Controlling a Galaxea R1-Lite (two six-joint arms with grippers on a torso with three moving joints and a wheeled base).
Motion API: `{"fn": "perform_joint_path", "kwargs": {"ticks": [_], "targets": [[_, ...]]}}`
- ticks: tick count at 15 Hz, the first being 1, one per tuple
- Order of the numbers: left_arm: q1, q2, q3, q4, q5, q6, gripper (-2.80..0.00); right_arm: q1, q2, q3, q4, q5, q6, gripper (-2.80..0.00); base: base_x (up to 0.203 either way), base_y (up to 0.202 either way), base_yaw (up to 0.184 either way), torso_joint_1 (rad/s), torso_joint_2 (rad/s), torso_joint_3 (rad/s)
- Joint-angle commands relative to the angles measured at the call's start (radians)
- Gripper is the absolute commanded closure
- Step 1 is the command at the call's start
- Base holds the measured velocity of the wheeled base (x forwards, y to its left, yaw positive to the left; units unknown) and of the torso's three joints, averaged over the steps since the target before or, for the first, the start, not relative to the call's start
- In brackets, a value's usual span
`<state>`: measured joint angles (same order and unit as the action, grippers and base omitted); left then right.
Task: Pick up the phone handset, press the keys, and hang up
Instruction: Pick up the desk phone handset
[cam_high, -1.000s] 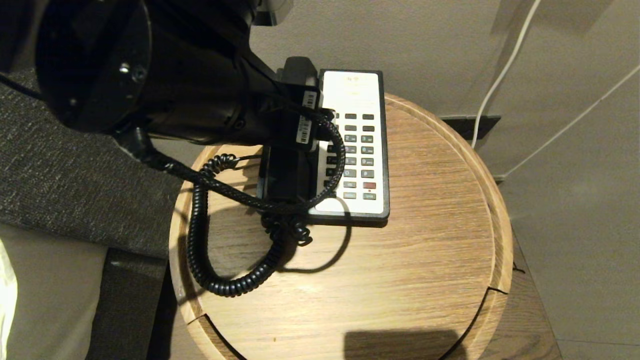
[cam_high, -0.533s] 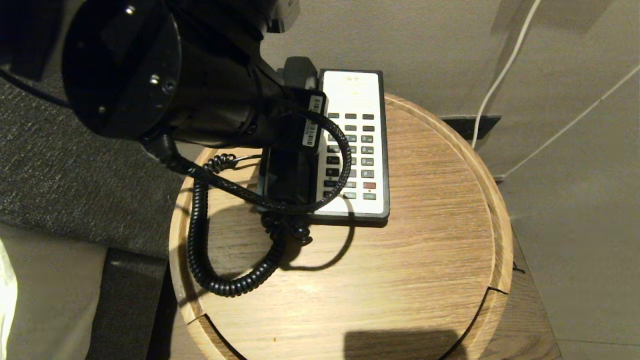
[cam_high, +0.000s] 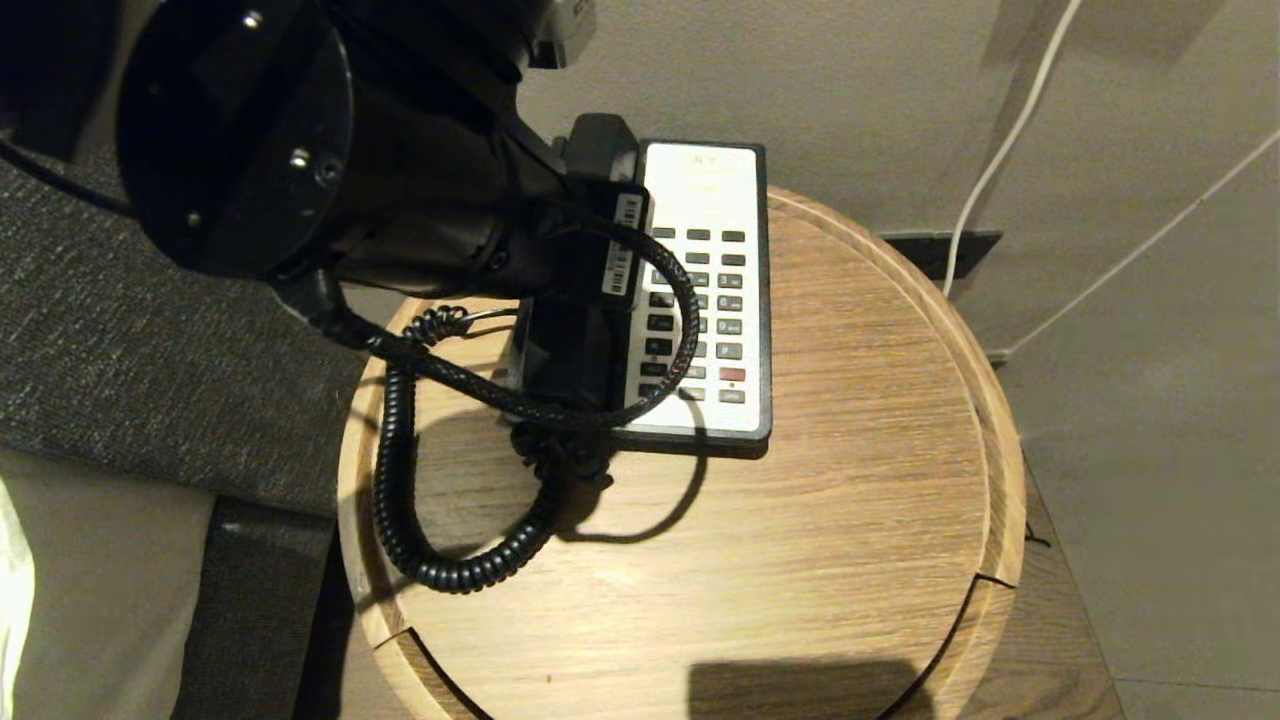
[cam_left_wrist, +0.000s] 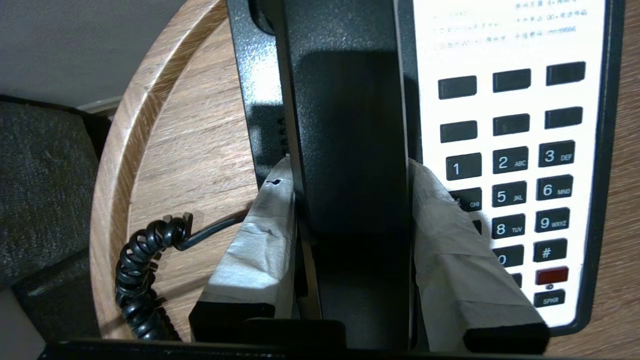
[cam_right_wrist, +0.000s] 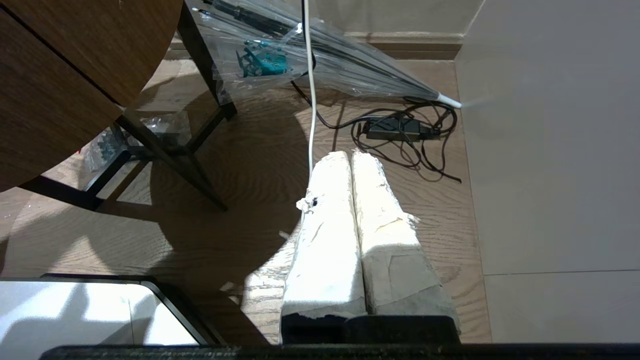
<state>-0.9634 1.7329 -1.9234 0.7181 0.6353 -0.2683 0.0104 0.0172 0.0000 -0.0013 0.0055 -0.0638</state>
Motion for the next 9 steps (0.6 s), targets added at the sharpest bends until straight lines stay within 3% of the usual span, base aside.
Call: {"fn": "perform_joint_path", "kwargs": {"ticks": [1, 9], "targets": [[0.0, -0.028, 0.0, 0.007, 0.006, -0.002, 0.0, 0.0, 0.0, 0.0, 0.0, 0.001, -0.001, 0.0, 0.0, 0.0, 0.0, 0.0, 0.0, 0.0], [-0.003, -0.202, 0.003, 0.039, -0.013, -0.027, 0.0, 0.0, 0.0, 0.0, 0.0, 0.001, -0.001, 0.0, 0.0, 0.0, 0.0, 0.0, 0.0, 0.0]]}}
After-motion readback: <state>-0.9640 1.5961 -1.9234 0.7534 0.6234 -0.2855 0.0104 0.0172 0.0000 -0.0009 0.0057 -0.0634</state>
